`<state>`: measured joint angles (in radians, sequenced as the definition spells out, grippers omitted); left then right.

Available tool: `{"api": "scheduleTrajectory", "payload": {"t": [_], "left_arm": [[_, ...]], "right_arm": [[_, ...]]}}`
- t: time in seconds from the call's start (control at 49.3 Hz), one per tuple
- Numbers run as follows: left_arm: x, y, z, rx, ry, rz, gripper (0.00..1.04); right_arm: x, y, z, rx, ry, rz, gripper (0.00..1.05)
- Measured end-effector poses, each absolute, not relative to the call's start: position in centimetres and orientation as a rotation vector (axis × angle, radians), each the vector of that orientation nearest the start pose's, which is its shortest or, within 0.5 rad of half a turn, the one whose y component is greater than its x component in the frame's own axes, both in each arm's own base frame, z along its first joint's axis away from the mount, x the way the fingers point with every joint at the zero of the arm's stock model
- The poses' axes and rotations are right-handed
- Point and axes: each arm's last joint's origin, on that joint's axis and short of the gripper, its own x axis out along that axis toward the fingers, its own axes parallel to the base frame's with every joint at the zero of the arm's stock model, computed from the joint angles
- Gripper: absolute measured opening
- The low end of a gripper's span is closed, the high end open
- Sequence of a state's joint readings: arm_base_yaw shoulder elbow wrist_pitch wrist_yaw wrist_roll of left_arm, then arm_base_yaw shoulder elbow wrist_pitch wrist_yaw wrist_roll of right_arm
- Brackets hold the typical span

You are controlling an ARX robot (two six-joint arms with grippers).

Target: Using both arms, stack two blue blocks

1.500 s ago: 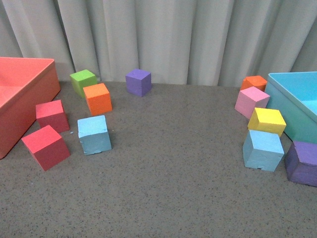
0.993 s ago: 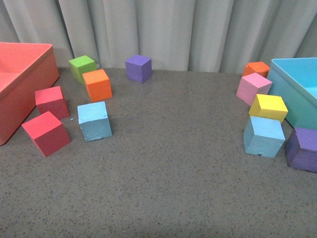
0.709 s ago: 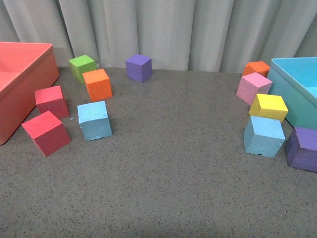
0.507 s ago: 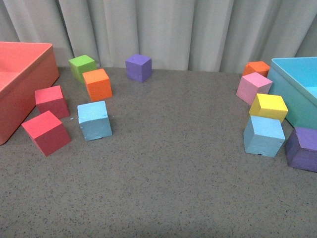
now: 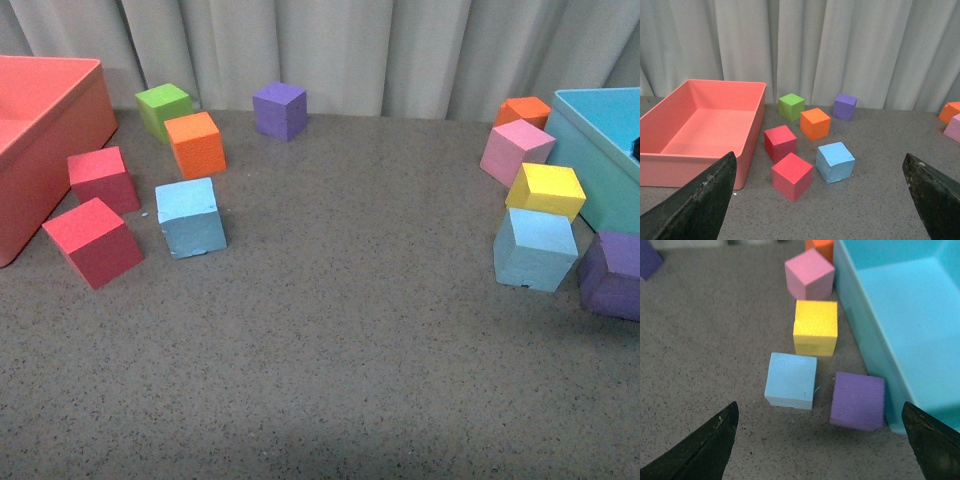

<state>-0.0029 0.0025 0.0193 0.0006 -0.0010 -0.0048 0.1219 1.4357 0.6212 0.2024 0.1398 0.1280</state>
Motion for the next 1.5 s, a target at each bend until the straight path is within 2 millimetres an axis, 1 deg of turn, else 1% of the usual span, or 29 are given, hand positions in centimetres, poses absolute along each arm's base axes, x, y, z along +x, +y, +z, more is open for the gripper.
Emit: {"api": "scheduleTrajectory", "payload": {"t": [0.041, 0.101, 0.203, 0.446, 0.608, 0.831, 1.216, 1.297, 1.419, 1.5], "left_arm": [[9.7, 0.0, 17.0, -0.005, -0.017, -0.002, 0.98], [9.7, 0.0, 17.0, -0.005, -0.017, -0.002, 0.98], [9.7, 0.0, 17.0, -0.005, -0.017, -0.002, 0.98], [9.7, 0.0, 17.0, -0.005, -0.017, -0.002, 0.98], [9.7, 0.0, 17.0, -0.005, -0.017, -0.002, 0.98], [9.7, 0.0, 17.0, -0.005, -0.017, -0.002, 0.98], [9.7, 0.0, 17.0, -0.005, -0.017, -0.002, 0.98], [9.7, 0.0, 17.0, -0.005, -0.017, -0.002, 0.98], [9.7, 0.0, 17.0, -0.005, -0.017, -0.002, 0.98], [9.7, 0.0, 17.0, -0.005, -0.017, -0.002, 0.98]], "right_arm": [[29.1, 3.3, 16.7, 0.074, 0.663, -0.05, 0.95], [30.4, 3.7, 16.3, 0.083, 0.714, -0.047, 0.95], [33.1, 4.2, 14.8, 0.126, 0.823, -0.052, 0.95], [36.5, 4.6, 12.9, 0.179, 0.925, -0.084, 0.95], [37.6, 4.7, 11.6, 0.177, 0.983, -0.114, 0.95], [38.4, 4.8, 9.8, 0.177, 1.041, -0.126, 0.95], [39.8, 4.9, 7.8, 0.178, 1.09, -0.134, 0.95], [40.1, 4.9, 7.2, 0.169, 1.115, -0.135, 0.82], [40.4, 4.8, 6.7, 0.163, 1.133, -0.144, 0.59], [40.5, 4.8, 6.8, 0.165, 1.128, -0.143, 0.53]]}}
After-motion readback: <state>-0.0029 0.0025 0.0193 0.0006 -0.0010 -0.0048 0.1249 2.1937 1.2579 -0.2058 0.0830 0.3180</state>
